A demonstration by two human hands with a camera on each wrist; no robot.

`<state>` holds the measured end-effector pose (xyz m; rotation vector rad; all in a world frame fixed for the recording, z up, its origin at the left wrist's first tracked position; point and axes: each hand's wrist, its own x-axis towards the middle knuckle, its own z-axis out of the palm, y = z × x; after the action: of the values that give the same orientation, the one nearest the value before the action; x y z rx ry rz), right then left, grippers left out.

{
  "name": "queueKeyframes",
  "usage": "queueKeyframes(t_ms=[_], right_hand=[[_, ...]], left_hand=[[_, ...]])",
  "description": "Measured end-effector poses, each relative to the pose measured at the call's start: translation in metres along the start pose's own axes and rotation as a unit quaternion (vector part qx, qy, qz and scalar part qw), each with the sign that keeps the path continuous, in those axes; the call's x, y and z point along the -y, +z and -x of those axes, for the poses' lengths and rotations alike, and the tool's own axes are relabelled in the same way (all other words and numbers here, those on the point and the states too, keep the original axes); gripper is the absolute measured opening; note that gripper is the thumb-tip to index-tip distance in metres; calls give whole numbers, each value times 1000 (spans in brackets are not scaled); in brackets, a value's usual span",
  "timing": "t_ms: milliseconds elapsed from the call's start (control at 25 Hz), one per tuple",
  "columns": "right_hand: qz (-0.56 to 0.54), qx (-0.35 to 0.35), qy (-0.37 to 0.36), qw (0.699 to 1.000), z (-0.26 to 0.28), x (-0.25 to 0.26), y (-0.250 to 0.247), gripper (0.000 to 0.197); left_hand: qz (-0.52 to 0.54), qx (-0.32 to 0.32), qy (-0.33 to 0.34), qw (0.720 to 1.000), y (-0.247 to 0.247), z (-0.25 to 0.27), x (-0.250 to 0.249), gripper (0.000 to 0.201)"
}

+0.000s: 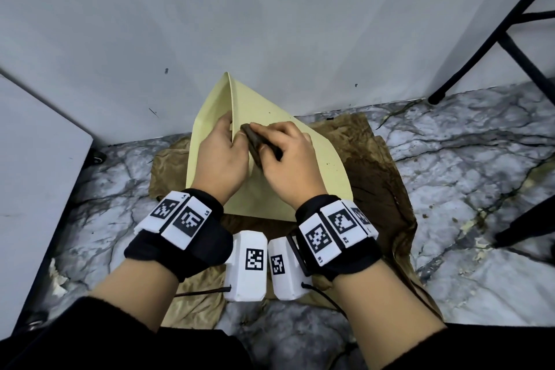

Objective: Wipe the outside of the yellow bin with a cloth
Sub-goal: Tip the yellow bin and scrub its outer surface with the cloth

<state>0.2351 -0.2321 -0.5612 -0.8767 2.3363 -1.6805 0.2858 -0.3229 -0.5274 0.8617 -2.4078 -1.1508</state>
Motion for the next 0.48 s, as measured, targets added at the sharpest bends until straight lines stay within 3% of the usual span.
queueKeyframes(t_ms=[200, 480], right_hand=[[0, -2, 43, 999, 9, -30, -1, 36], [13, -40, 198, 979, 15, -104, -26, 35]], left_hand=[[-10, 1, -14, 1000, 3, 1, 9, 40], [-41, -4, -8, 999, 2, -1, 7, 43]])
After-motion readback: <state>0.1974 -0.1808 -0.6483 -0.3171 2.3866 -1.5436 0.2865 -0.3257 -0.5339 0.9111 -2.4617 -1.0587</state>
